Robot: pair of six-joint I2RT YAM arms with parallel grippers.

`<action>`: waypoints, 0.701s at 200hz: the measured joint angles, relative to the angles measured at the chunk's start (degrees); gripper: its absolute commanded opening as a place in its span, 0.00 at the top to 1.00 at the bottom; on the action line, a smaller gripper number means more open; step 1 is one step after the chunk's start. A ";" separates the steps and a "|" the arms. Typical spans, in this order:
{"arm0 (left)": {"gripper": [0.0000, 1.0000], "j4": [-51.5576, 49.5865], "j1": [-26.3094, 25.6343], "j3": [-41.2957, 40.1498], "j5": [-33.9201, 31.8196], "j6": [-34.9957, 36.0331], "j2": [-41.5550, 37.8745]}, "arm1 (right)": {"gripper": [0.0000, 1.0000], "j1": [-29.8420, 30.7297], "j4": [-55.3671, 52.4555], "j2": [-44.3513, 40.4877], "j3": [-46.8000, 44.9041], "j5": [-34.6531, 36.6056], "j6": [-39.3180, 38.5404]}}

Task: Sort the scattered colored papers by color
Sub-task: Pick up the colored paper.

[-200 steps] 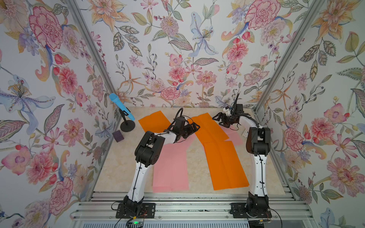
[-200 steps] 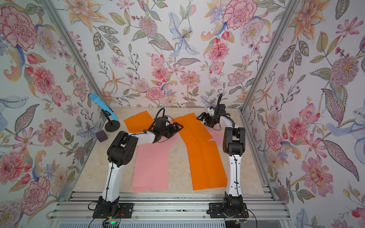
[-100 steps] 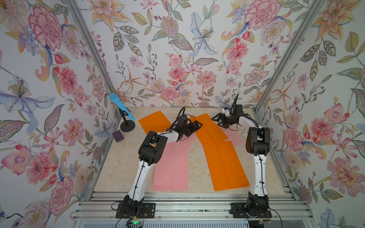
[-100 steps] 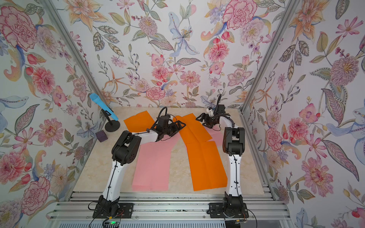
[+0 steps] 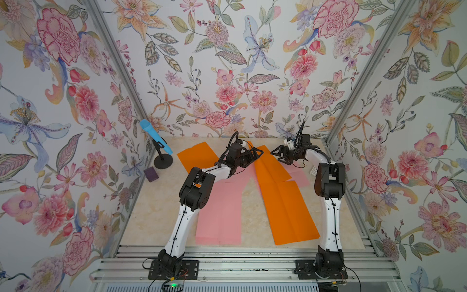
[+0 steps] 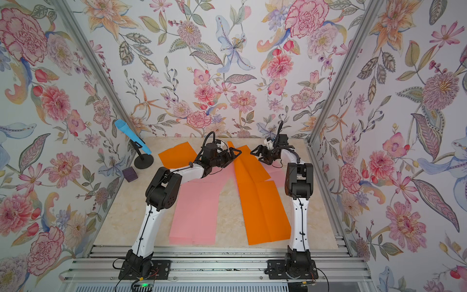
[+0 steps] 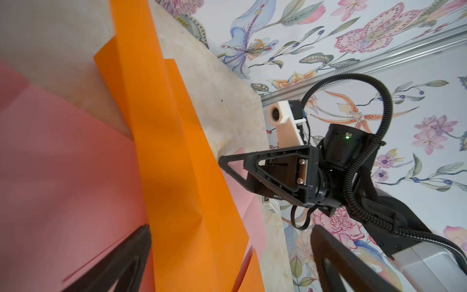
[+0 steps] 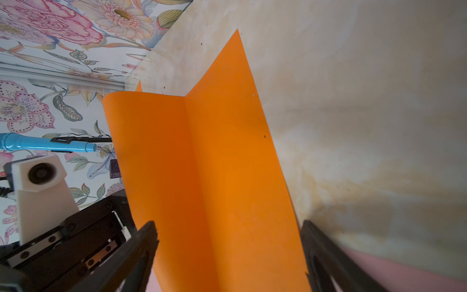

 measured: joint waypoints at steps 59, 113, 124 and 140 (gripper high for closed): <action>0.00 -1.62 -0.28 0.31 -0.46 2.08 -0.15 | 0.10 0.00 0.00 0.00 0.00 0.00 0.24; 0.19 -3.91 -0.26 0.20 -0.50 3.08 -0.04 | 0.11 0.00 -0.02 0.00 0.00 0.04 0.63; 0.27 -6.01 -0.24 0.31 -0.72 3.85 -0.04 | 0.11 -0.02 -0.02 0.00 0.00 0.07 0.66; 0.37 -9.73 -0.13 0.74 -1.11 5.97 -0.04 | 0.11 -0.04 -0.02 0.00 0.00 0.15 0.68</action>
